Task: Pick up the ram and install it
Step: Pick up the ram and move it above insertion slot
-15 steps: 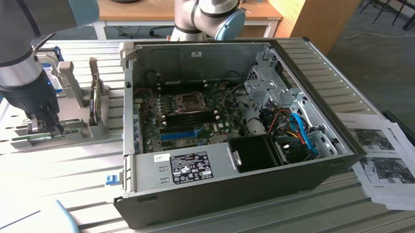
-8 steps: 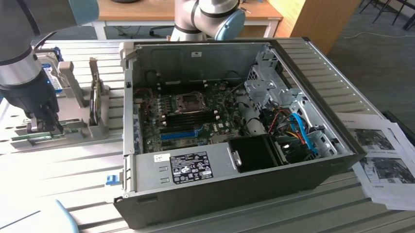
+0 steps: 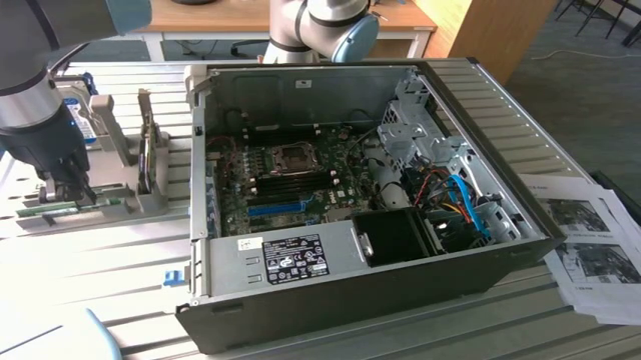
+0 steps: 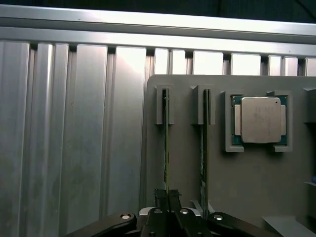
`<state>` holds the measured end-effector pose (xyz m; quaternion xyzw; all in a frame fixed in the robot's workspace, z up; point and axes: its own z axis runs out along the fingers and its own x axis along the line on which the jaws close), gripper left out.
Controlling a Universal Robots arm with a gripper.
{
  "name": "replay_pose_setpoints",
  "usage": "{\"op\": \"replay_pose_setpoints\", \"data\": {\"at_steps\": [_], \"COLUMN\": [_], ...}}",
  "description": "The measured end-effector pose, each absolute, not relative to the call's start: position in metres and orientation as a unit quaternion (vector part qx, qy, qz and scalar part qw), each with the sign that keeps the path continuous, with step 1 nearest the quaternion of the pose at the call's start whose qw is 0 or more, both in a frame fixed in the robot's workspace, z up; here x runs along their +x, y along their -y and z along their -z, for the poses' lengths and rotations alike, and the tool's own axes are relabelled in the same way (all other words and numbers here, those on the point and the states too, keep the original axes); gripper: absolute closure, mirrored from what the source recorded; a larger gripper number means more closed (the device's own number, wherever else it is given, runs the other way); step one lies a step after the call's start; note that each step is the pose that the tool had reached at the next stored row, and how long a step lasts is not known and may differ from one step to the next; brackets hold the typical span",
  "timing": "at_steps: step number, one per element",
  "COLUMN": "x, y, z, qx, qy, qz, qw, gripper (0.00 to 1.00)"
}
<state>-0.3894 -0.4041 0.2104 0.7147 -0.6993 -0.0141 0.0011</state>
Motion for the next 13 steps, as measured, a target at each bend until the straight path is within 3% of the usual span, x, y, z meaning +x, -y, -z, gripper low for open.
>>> {"op": "replay_pose_setpoints", "data": {"at_steps": [13], "x": [-0.389], "y": [0.404], "z": [-0.222], "qx": [0.715], "qy": [0.699], "qz": [0.014], "qw": [0.001], "gripper": [0.89]}}
